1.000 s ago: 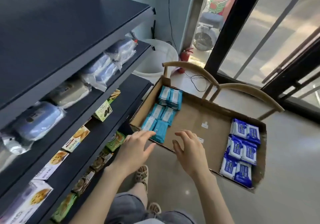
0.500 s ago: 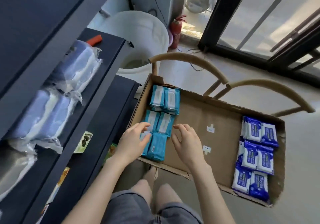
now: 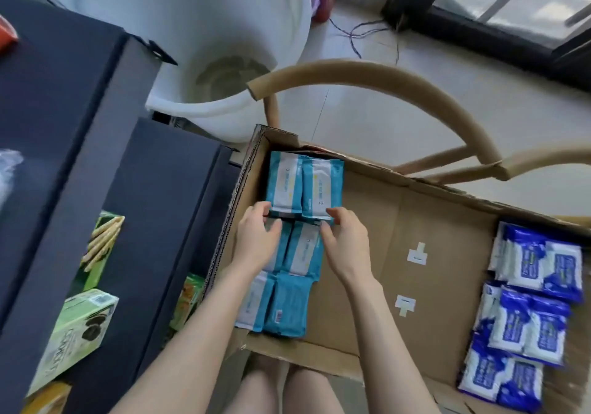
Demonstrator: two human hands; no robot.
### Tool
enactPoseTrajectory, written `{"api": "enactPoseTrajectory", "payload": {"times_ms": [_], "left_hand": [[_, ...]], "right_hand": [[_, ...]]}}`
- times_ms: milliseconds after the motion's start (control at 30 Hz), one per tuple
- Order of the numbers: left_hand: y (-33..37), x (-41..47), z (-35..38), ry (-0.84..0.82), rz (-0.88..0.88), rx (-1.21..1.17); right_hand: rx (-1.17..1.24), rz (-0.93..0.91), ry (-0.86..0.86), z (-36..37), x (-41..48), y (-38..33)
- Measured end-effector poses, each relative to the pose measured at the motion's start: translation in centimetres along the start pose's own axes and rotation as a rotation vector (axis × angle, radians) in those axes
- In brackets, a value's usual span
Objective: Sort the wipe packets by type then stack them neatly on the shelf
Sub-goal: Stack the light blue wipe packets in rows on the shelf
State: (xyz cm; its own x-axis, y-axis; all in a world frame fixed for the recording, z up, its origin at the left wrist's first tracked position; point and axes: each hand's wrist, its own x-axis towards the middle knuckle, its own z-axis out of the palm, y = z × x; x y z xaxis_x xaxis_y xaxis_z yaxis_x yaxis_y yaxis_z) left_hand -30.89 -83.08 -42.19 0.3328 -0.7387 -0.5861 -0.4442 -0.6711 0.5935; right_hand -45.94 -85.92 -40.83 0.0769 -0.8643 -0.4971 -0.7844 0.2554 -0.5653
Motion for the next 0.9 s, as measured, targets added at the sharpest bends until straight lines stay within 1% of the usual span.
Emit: {"api": "enactPoseTrajectory", "payload": {"times_ms": [167, 300, 467, 567, 633, 767, 900], "left_hand": [[-0.6, 5.4, 3.4, 0.068, -0.113, -0.033], [-1.5, 7.7, 5.9, 0.147, -0.162, -0.073], [-2.6, 8.4, 7.4, 0.295, -0.129, -0.092], [-2.9, 8.2, 7.4, 0.402, -0.063, -0.085], [-2.7, 8.0, 7.0, 0.438, -0.058, -0.096], [-1.1, 6.7, 5.5, 0.411, -0.077, -0.238], [-0.3, 3.4, 3.4, 0.261, -0.112, -0.408]], "right_hand": [[0.058, 0.067, 0.031, 2.6, 5.7, 2.2], [0.024, 0.1, 0.074, 4.3, 8.4, 3.8], [0.093, 0.129, 0.128, 5.7, 9.7, 4.9], [0.184, 0.16, 0.155, 5.8, 9.7, 4.7], [0.263, 0.179, 0.148, 5.5, 9.3, 4.5], [0.432, 0.194, 0.102, 3.9, 7.6, 3.7], [0.558, 0.14, 0.092, 1.5, 4.1, 3.2]]}}
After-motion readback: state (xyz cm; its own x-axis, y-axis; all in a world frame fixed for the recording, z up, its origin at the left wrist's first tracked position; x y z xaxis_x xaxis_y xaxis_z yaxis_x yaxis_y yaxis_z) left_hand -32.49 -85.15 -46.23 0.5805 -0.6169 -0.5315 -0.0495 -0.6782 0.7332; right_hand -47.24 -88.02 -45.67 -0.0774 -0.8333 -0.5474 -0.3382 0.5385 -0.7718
